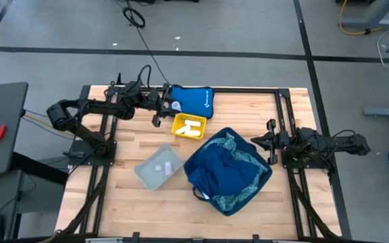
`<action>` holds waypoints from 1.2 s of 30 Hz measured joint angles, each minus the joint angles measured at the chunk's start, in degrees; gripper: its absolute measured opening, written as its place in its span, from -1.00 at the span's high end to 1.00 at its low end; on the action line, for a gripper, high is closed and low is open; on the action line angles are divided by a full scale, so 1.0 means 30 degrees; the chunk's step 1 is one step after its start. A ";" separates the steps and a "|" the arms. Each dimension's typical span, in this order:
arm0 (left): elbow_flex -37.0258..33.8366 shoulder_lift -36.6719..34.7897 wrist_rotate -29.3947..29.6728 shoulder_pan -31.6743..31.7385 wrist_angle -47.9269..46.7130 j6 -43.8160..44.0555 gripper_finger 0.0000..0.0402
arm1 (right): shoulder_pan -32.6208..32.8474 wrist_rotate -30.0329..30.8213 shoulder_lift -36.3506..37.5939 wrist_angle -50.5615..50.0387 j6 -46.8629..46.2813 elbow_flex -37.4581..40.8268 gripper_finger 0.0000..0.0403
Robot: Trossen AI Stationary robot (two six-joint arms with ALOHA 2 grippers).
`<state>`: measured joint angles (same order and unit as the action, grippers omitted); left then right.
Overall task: Pick & place medical supplies in basket/bin
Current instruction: Put the transparent pill bottle into the gray bin
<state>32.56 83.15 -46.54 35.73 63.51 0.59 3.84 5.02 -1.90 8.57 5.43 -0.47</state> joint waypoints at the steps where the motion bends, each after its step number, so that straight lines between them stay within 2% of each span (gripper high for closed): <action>1: 0.0000 -0.0001 0.0000 0.0000 0.0000 0.0003 0.26 | 0.0110 0.0322 0.0451 -0.0572 -0.0007 0.0000 1.00; 4: 0.0000 0.0000 0.0001 0.0000 -0.0006 0.0003 0.26 | 0.0394 0.1250 0.0545 -0.1282 0.0001 0.0000 1.00; 13: 0.0000 0.0000 0.0138 0.0000 -0.0131 -0.0056 0.26 | 0.0838 0.2341 0.0566 -0.1411 0.0146 0.0000 1.00; 20: 0.0000 -0.0001 0.0132 0.0000 -0.0875 0.0468 0.26 | 0.0831 0.2350 0.0558 -0.1972 -0.0686 0.0003 1.00; 28: -0.0007 -0.1573 0.0329 -0.0124 -0.6552 -0.0880 0.26 | 0.0831 0.2309 0.0544 -0.2081 -0.1239 0.0003 1.00; 32: -0.0015 -0.3279 0.1572 -0.0772 -1.0019 -0.2119 0.26 | 0.0831 0.2279 0.0544 -0.2096 -0.1239 0.0007 1.00; 36: 0.0067 -0.4949 0.3727 -0.1941 -1.3659 -0.3599 0.26 | 0.0831 0.2251 0.0536 -0.2110 -0.1200 0.0007 1.00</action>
<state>32.76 68.31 -35.36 29.90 22.53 -10.20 6.33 11.77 -0.30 2.24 1.83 -0.45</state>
